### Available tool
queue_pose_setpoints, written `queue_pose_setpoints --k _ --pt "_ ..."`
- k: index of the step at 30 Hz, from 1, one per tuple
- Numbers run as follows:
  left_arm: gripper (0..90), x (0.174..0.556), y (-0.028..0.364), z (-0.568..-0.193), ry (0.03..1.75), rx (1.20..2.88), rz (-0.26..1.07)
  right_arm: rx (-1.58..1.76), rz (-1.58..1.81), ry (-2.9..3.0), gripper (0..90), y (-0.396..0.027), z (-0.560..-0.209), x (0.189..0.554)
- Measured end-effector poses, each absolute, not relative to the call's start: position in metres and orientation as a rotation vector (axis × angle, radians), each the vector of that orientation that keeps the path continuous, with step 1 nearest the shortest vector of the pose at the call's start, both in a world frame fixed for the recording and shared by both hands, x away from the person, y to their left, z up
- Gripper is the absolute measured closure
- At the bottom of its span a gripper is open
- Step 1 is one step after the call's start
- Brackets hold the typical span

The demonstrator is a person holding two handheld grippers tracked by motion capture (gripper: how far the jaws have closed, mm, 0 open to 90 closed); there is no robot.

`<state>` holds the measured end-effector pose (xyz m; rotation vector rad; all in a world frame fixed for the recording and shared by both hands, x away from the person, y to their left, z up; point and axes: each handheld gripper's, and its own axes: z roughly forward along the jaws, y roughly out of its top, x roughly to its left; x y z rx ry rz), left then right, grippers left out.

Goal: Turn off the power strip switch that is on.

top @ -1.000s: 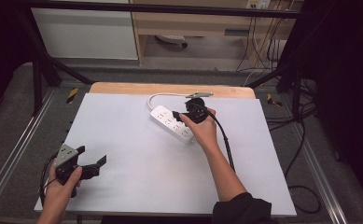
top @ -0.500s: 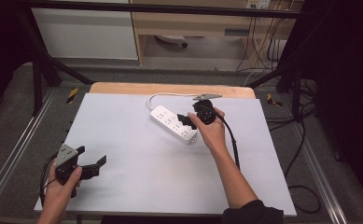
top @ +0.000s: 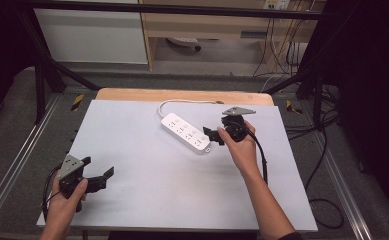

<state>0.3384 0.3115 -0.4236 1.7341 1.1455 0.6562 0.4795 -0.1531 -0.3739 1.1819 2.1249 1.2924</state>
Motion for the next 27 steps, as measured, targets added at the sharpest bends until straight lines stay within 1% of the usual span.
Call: queue_pose_setpoints --k 13,18,27 --pt "5.3 0.338 0.312 -0.423 1.144 1.736 0.657 1.16 1.36 2.043 13.4 -0.188 -0.377 0.439" --pt "5.3 0.338 0.312 -0.423 1.145 1.735 0.657 1.137 1.373 1.996 9.7 -0.201 -0.376 0.426" --pt "5.3 0.337 0.312 -0.423 1.149 1.731 0.657 1.13 1.376 1.91 6.8 -0.224 -0.378 0.405"
